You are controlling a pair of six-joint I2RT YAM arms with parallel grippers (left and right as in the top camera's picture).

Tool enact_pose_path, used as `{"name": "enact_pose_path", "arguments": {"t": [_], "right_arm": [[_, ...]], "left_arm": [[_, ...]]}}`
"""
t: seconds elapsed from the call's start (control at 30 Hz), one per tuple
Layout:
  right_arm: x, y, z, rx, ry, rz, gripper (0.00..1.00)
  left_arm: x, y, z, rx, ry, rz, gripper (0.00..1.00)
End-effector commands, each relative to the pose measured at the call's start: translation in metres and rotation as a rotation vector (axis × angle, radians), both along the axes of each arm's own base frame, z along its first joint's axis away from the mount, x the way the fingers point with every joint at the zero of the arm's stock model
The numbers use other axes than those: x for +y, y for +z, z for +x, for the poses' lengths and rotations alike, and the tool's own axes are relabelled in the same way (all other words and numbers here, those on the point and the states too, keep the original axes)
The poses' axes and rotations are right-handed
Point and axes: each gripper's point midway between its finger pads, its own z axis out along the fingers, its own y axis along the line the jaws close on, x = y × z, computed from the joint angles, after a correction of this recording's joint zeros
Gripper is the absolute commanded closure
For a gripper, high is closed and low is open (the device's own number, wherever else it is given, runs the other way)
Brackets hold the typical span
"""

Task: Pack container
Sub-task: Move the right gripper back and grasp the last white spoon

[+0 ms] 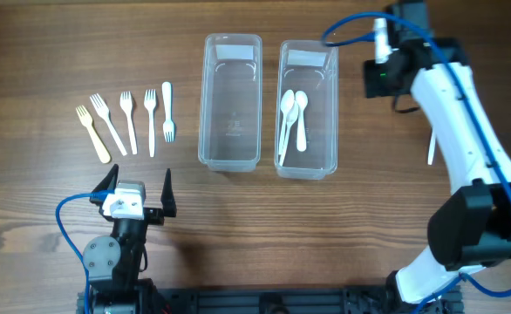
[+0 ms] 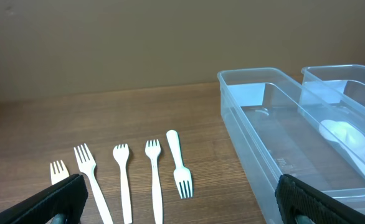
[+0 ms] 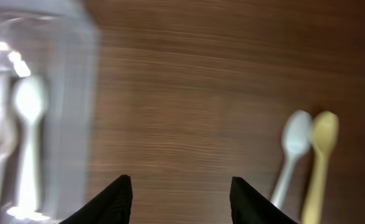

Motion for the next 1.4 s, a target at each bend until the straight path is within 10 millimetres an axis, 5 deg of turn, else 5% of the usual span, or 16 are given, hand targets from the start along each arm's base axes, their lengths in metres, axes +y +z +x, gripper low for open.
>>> {"name": "enact_pose_path", "arguments": {"t": [0.0, 0.3, 0.53, 0.97, 1.37], "right_arm": [[-0.041, 0.010, -0.003, -0.029, -0.111, -0.026, 0.52], [-0.106, -0.040, -0.029, 0.038, -0.270, -0.025, 0.53], [-0.127, -0.072, -0.050, 0.085, -0.305, -0.022, 0.49], [-0.136, -0.112, -0.065, 0.157, -0.347, 0.034, 0.49], [-0.139, -0.154, -0.060, 0.207, -0.343, 0.039, 0.49]], "left_arm": [[-0.001, -0.002, 0.000, -0.003, -0.004, 0.023, 0.00], [-0.001, -0.002, 0.000, -0.004, -0.004, 0.023, 0.00], [-0.001, -0.002, 0.000, -0.003, -0.004, 0.023, 0.00], [-0.001, -0.002, 0.000, -0.004, -0.004, 0.023, 0.00], [-0.001, -0.002, 0.000, -0.004, -0.004, 0.023, 0.00]]}}
